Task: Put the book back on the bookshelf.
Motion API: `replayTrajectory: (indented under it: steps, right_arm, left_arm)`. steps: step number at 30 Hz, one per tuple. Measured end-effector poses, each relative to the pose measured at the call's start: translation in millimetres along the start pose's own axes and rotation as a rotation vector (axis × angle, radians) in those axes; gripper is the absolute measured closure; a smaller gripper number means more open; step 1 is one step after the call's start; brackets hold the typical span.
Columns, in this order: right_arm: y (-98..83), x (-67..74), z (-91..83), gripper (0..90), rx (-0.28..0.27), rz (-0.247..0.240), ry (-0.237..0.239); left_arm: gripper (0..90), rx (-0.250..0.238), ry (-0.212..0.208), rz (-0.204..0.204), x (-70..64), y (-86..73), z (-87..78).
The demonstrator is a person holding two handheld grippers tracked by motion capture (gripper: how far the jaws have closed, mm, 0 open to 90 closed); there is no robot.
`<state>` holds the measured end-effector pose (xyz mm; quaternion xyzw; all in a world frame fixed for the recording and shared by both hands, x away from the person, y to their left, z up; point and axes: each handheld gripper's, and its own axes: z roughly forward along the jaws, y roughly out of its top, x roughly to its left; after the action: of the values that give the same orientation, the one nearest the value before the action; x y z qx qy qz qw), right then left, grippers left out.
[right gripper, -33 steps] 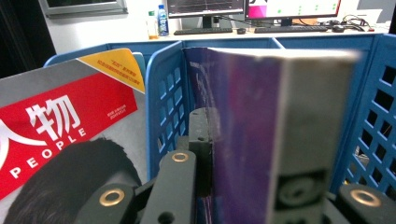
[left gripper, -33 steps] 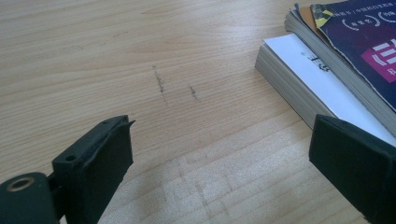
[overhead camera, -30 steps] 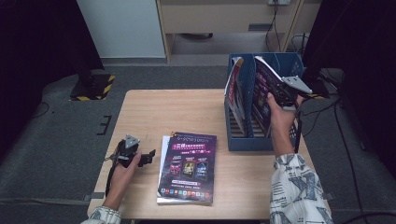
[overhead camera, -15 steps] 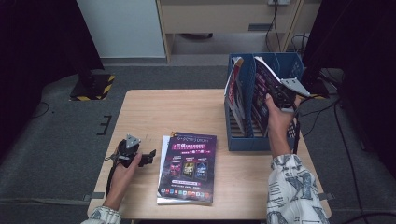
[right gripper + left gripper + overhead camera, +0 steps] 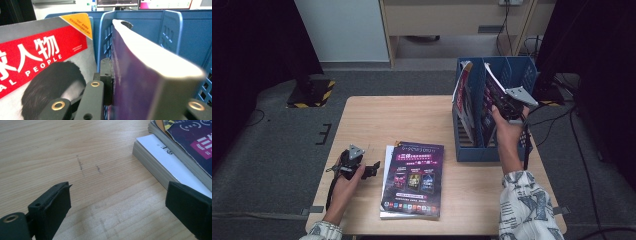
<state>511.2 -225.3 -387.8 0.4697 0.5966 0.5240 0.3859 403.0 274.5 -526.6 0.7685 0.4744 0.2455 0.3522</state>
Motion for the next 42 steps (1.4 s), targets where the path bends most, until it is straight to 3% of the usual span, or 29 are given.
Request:
replayTrajectory:
  steps: [9,16,30,36,42]
  right_arm:
    - [-0.4,5.9,0.8,78.3,0.009,-0.016,0.037]
    - [1.1,9.3,1.3,81.9,0.01,-0.099,0.036]
    - [6.3,12.2,5.3,82.3,-0.033,-0.169,-0.081]
    - [1.1,14.4,11.6,82.2,-0.014,-0.192,-0.087]
    - [-6.3,19.3,11.1,81.4,-0.019,-0.164,-0.068]
  left_arm:
    - [5.7,-0.006,0.0,-0.007,0.9,0.5,-1.2]
    - [5.6,-0.005,-0.001,-0.002,0.3,0.7,-1.1]
    - [5.7,-0.009,0.0,-0.004,1.3,0.9,-1.7]
    - [5.6,-0.011,0.0,-0.005,1.3,1.2,-2.1]
    - [5.7,-0.011,-0.001,-0.003,0.9,1.2,-2.0]
